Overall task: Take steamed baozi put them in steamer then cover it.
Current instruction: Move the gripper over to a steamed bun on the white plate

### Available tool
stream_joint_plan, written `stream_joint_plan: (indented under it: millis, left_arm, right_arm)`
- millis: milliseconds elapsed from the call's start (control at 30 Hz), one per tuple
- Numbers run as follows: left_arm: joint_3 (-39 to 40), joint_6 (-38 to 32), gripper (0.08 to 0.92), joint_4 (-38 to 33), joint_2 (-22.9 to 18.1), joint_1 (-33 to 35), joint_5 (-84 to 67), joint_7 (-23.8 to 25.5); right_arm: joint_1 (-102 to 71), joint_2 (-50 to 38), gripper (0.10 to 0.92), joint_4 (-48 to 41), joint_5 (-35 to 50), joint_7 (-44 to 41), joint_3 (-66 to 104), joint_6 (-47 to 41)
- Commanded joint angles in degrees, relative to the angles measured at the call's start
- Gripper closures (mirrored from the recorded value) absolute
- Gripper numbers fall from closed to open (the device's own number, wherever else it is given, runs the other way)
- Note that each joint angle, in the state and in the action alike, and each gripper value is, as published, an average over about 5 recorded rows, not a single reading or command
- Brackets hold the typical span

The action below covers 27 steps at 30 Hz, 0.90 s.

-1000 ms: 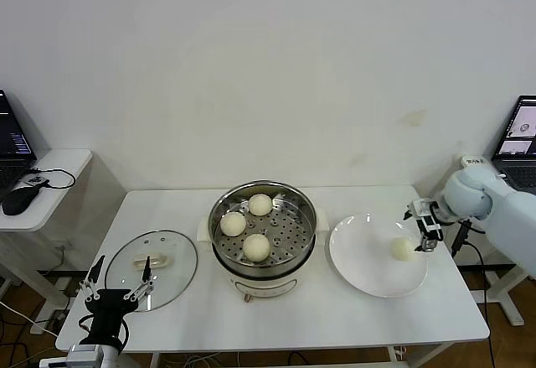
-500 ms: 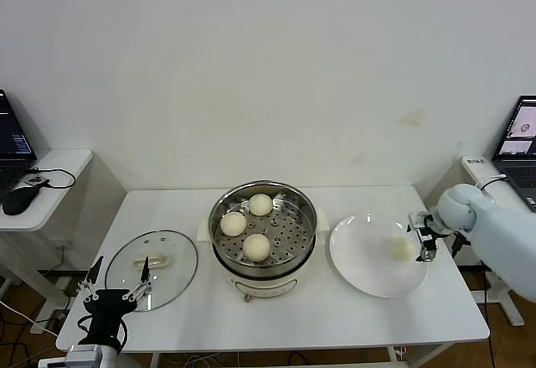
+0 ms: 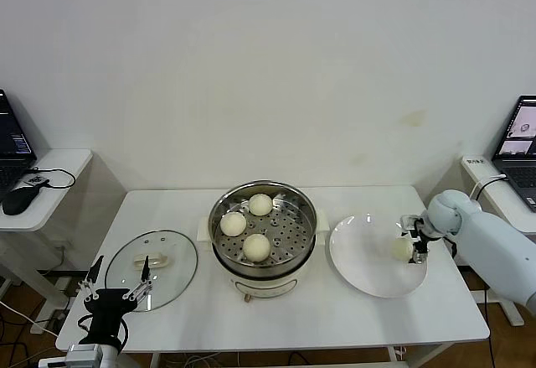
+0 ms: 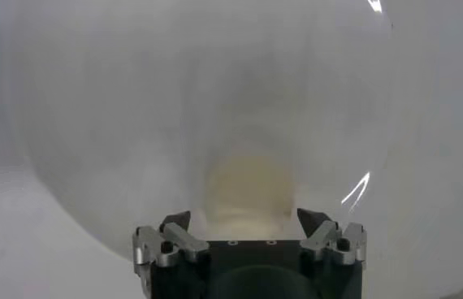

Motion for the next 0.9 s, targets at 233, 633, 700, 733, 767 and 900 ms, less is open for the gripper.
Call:
stream_joint_plan:
  millis: [233,633,700,733,767,900]
  left_arm:
    - [0.0,-0.1,0.177,-0.2,0.0,0.1,0.0,0.0]
    - [0.0,-0.1,0.177,-0.6,-0.3,0.3,0.0,-0.1]
    - [0.0,-0.1,0.177,-0.7,-0.2,0.4,0.0,-0.1]
    - [0.0,-0.1,0.177,-0.8,-0.2,0.4,0.0,-0.1]
    - [0.0,-0.1,0.177,-0.8,-0.1,0.4,0.0,-0.1]
    - [0.0,0.0,0.177,-1.1,0.0,0.3,0.0,-0.1]
  right_arm:
    - [0.0,2.5,0.267,-2.9,-0.8,0.3,0.5,0.0]
    - [0.8,0.7,0.391,-0.5,0.0,-2.2,0.0,-0.4]
    - [1.8,-0.6,0.405,1.6,1.4,-2.7,-0.8,-0.8]
    - [2.5,-1.6,0.407,3.1,2.4,-3.1,-1.3,-1.1]
    - [3.4,-2.6,0.409,4.6,3.5,-3.4,-2.0,-1.5]
    - [8.8,-7.0,0.414,11.7,8.8,-4.5,-6.4,-4.2]
